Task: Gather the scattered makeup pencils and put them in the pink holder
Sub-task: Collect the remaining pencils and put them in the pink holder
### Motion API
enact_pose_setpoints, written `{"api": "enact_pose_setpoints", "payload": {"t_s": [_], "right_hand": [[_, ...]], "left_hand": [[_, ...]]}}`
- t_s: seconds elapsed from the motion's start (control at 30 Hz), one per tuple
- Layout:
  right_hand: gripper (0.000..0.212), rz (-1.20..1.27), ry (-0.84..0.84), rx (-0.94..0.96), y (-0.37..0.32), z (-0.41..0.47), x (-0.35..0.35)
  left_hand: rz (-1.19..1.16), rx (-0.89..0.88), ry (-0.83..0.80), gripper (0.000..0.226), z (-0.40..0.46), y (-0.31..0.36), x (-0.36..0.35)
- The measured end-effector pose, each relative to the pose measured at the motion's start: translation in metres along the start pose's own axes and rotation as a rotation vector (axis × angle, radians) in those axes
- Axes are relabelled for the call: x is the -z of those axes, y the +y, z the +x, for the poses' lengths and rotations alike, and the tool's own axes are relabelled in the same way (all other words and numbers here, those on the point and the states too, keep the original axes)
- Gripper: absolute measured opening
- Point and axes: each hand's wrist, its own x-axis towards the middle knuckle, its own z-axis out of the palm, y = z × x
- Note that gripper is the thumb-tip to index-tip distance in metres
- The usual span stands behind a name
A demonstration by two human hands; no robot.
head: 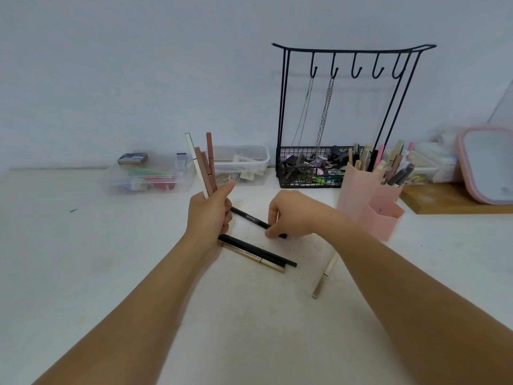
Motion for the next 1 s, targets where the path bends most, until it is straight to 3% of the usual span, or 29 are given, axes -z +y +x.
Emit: {"api": "enact_pose_setpoints", "payload": {"t_s": [0.3, 0.43, 0.57, 0.77, 0.9, 1.0], "right_hand": [[0.023, 0.096, -0.110, -0.035, 0.003, -0.004, 0.008], [0.022, 0.355, -0.067, -0.027, 0.004, -0.005, 0.016], [0.019, 0.654, 0.036, 0.132, -0.012, -0.013, 0.026], [0.019, 0.843, 0.101, 0.225, -0.035, -0.016, 0.020], [0.017, 0.828, 0.143, 0.224, -0.038, -0.015, 0.011], [0.019, 0.789, 0.144, 0.220, -0.038, -0.015, 0.009]], "left_hand": [[0.012, -0.008, -0.047, 0.053, -0.003, -0.003, -0.004], [-0.029, 0.018, -0.064, 0.045, -0.005, -0.003, -0.005], [-0.104, 0.012, -0.142, 0.047, -0.008, -0.002, -0.006], [-0.115, 0.000, -0.278, 0.059, -0.010, -0.002, -0.009], [-0.096, 0.009, -0.262, 0.036, -0.008, -0.007, -0.009], [-0.071, 0.021, -0.236, 0.039, -0.008, -0.009, -0.009]]}}
